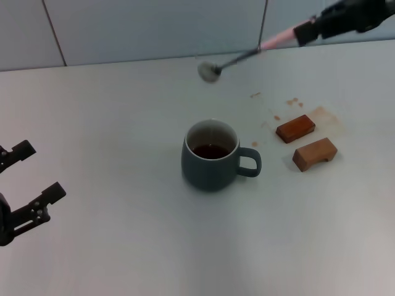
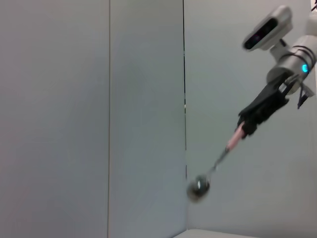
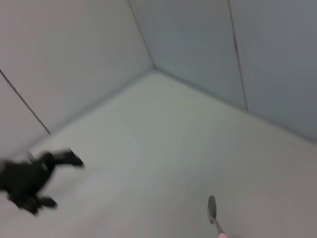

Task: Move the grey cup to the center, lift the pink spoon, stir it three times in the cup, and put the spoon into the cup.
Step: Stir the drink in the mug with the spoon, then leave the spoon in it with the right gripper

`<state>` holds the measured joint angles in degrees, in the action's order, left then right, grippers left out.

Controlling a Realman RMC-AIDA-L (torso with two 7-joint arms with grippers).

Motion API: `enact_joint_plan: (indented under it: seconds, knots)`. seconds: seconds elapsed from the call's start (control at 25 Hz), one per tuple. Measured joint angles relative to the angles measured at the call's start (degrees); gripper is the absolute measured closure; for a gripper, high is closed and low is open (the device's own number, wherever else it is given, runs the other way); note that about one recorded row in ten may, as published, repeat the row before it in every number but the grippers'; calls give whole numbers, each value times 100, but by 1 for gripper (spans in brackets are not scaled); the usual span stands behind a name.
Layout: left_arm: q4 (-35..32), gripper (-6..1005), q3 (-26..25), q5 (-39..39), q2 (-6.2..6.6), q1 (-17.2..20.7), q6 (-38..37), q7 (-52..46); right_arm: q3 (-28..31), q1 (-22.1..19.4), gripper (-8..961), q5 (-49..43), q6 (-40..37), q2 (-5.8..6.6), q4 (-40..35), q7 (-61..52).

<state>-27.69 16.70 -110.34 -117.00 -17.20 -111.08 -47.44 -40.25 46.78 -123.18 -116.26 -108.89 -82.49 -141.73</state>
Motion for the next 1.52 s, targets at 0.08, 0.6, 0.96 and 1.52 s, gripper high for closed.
enact_joint_plan:
  seconds: [0.08, 0.6, 0.96, 1.52]
  knots:
    - [0, 139, 0, 0, 0, -9, 0, -11, -215, 219, 847, -423, -66, 9, 130, -91]
    - [-2, 139, -6, -3, -9, -5, 7, 2, -1262, 1175, 847, -1748, -101, -56, 1082, -197]
    - [0, 139, -9, -5, -14, 1, 3, 6, -1732, 1522, 847, -1983, 855, -188, 2186, -164]
    - [1, 139, -9, -5, -63, 27, -36, 7, -2380, 2166, 846, -2723, 1451, -532, 2867, -137]
